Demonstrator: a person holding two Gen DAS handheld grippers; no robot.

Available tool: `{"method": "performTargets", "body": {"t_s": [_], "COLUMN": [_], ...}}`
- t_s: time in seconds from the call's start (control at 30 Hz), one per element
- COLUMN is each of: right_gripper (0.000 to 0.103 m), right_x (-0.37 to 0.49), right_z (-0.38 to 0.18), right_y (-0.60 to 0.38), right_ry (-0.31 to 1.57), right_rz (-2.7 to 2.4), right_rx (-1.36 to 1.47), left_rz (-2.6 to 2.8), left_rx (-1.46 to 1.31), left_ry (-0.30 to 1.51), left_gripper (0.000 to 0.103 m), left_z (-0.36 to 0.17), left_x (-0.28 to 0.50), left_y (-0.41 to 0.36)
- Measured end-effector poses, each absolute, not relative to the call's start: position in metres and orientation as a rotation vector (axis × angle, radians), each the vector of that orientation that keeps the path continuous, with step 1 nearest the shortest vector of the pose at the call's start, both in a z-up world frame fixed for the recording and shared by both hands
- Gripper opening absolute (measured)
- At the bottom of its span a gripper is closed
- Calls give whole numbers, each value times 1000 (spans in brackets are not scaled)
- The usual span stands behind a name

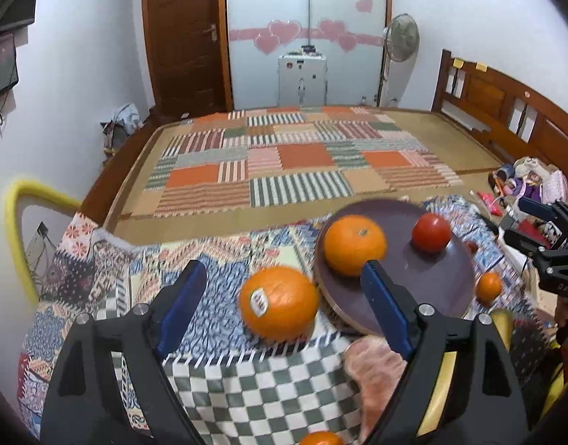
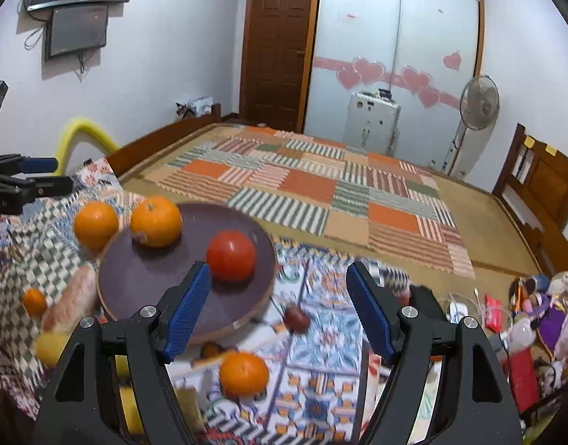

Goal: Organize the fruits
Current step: 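Grasp the Dole-sticker orange with the left tool while the right tool grasps the small tangerine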

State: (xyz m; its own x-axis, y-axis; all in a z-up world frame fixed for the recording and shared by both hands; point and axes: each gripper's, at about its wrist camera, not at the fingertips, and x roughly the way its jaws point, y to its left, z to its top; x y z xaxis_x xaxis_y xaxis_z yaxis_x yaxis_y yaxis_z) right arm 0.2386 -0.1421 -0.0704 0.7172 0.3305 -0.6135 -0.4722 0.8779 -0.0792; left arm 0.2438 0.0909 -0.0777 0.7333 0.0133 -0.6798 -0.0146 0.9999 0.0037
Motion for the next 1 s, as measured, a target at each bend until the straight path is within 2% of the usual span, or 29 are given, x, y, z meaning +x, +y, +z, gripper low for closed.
{"method": "performTargets", "body": {"t_s": [0.23, 0.5, 0.57, 0.63, 0.83, 0.9, 1.0], "right_gripper": [73, 72, 69, 60, 52, 51, 42], "right_x": [230, 226, 227, 229, 231, 232, 233], "right_z": [-95, -113, -115, -117, -119, -121, -122], "right_y": [-152, -155, -155, -155, -152, -152, -150], "right_ry": [690, 758, 772, 795, 823, 834, 849], "right_rz": [446, 472, 477, 494, 528, 539, 569], "right_rx": [-227, -200, -182, -171, -152, -139, -124], "left_rz": [18, 12, 13, 17, 12, 8, -2], "left_rx": [17, 33, 34, 27, 2, 2, 8], "left_ry": [801, 837, 840, 845, 853, 850, 856], "left_gripper": [87, 87, 87, 87, 85, 81, 71], "left_z": [-116, -134, -137, -141, -146, -146, -148], "left_x": [242, 253, 255, 260, 267, 267, 268], "left_y": [98, 99, 99, 100, 99, 98, 96]}}
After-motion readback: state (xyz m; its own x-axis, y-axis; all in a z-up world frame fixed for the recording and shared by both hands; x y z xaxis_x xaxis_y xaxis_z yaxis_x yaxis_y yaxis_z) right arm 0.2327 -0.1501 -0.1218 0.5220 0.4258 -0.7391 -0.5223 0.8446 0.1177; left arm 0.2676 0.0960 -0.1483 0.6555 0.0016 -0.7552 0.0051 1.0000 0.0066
